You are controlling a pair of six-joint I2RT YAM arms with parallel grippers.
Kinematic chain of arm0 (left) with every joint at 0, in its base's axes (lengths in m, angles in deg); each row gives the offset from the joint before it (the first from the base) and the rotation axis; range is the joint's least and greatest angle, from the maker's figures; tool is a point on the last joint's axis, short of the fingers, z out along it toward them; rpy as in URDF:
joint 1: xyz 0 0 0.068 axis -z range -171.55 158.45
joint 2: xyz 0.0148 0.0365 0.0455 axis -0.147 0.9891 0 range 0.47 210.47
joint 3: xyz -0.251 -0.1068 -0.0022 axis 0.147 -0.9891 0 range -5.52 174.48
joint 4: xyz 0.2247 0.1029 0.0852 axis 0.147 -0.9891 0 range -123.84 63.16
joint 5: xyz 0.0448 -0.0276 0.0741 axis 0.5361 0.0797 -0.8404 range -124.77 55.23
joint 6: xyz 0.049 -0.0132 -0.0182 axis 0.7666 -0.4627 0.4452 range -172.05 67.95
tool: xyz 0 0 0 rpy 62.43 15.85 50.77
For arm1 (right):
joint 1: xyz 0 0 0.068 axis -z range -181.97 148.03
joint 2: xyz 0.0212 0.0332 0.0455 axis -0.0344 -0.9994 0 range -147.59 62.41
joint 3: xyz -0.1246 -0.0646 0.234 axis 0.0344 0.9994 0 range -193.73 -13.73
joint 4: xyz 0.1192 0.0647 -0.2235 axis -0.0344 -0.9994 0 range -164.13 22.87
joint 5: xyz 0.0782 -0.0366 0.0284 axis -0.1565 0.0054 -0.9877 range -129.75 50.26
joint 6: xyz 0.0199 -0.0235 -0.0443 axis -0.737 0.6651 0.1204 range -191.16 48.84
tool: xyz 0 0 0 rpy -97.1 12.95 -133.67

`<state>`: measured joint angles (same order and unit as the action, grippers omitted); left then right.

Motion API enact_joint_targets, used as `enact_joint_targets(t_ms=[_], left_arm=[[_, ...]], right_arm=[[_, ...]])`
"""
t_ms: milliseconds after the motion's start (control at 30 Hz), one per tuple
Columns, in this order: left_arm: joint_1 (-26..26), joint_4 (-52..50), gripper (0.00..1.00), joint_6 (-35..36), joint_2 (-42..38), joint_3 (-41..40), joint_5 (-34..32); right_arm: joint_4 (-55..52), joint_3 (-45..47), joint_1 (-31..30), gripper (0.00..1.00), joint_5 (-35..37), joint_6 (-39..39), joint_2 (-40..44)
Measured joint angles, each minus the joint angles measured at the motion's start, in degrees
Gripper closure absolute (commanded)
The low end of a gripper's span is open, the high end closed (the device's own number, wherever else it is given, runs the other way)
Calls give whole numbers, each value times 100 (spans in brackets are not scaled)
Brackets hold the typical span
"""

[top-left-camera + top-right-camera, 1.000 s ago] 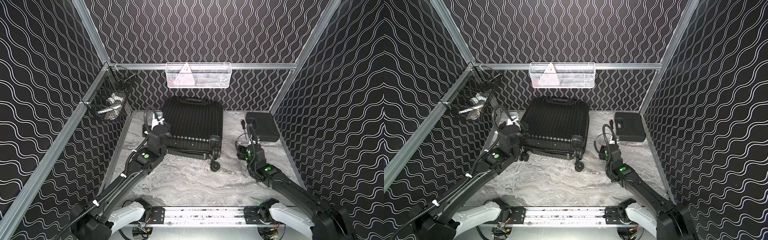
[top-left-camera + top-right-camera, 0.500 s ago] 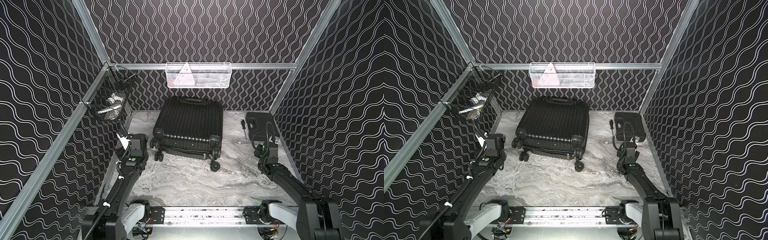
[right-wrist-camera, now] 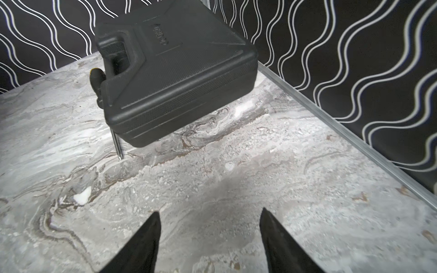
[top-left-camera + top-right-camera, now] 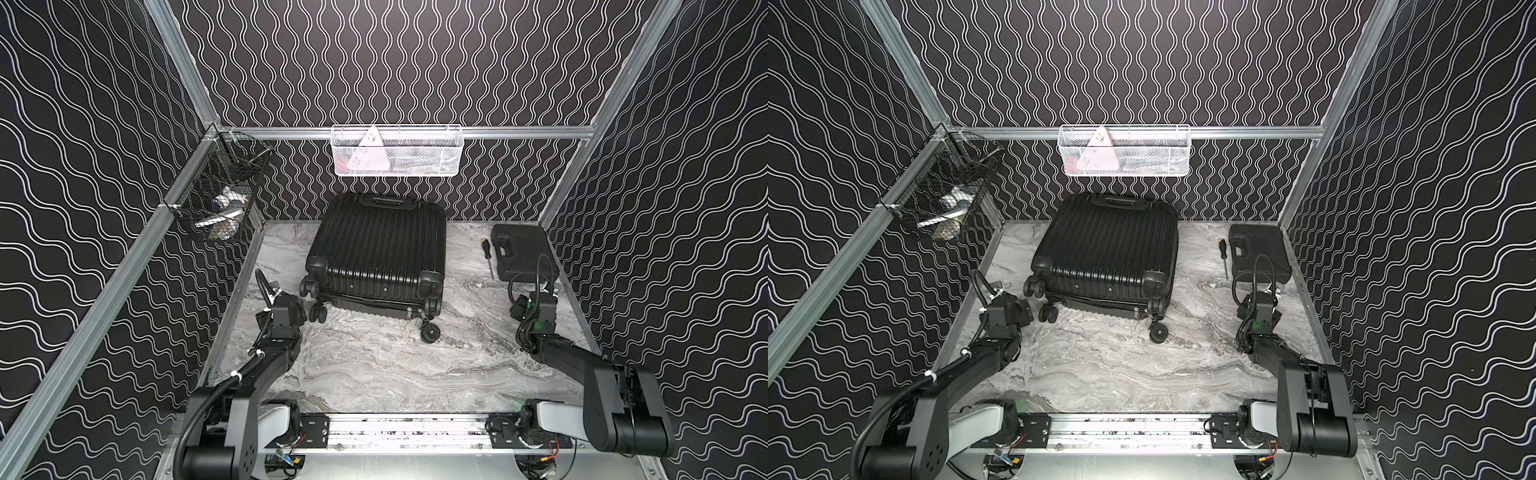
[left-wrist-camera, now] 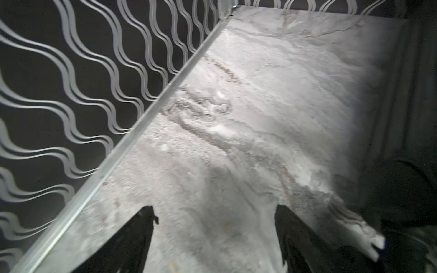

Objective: Close the suitcase zippers
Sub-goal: Reset both arms

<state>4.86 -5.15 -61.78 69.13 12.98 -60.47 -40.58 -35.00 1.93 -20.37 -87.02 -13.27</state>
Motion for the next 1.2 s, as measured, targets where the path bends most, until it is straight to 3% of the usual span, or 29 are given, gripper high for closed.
enact_joint_targets(t_ms=[133, 167, 200, 367, 600, 700, 767, 900, 1200], left_arm=[[-9, 636, 12, 258, 540, 2, 734], [-11, 758, 3, 299, 643, 57, 901], [-13, 879, 1, 369, 732, 105, 1047], [-33, 1729, 1, 396, 1193, 79, 1582], [-94, 3906, 1, 411, 2216, -299, 2319], [-94, 4750, 1, 385, 2583, -472, 2393], [-85, 4741, 1, 407, 2573, -459, 2391], [7, 4546, 1, 516, 2594, -278, 2461], [42, 4478, 1, 531, 2597, -262, 2546]], right_arm=[[254, -59, 13, 31, -157, 59, -188], [348, -50, 13, 30, -188, 83, -225], [490, -33, 13, 30, -214, 146, -282], [1311, 140, 24, 29, -385, 326, -586], [2608, 350, 55, 29, -754, 455, -1368], [3178, 402, 61, 22, -966, 533, -1838], [3189, 363, 59, 0, -1134, 599, -1923], [3071, -55, 13, 0, -1174, 697, -1845], [2999, -48, -37, 0, -1233, 756, -1937]])
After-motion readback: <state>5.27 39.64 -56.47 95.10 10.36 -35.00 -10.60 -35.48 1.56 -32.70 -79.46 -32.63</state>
